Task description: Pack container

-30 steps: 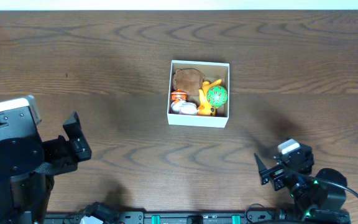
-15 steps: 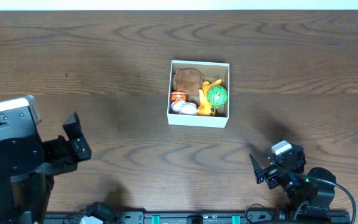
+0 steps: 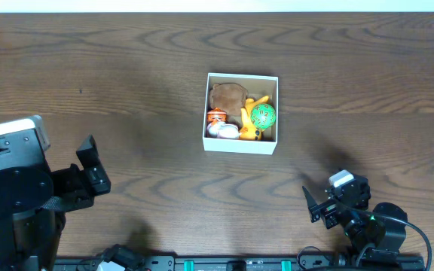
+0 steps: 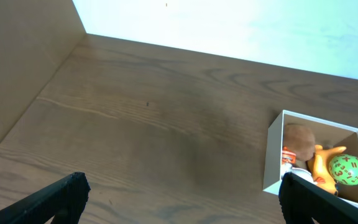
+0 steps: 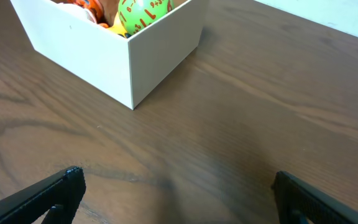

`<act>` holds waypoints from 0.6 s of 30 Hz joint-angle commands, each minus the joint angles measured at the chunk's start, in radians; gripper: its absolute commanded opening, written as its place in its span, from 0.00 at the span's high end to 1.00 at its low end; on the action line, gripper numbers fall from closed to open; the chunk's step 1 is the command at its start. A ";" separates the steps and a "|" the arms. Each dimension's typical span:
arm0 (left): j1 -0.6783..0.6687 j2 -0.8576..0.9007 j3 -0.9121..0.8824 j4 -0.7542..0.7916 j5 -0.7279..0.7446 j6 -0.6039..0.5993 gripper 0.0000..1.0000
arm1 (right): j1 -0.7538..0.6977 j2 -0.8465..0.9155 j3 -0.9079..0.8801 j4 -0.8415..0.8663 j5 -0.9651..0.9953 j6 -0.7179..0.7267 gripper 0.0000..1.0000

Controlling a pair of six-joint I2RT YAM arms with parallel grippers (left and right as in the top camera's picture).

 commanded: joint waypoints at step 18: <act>0.137 -0.040 -0.058 0.064 -0.026 -0.066 0.02 | 0.009 -0.011 -0.005 0.002 -0.013 -0.005 0.01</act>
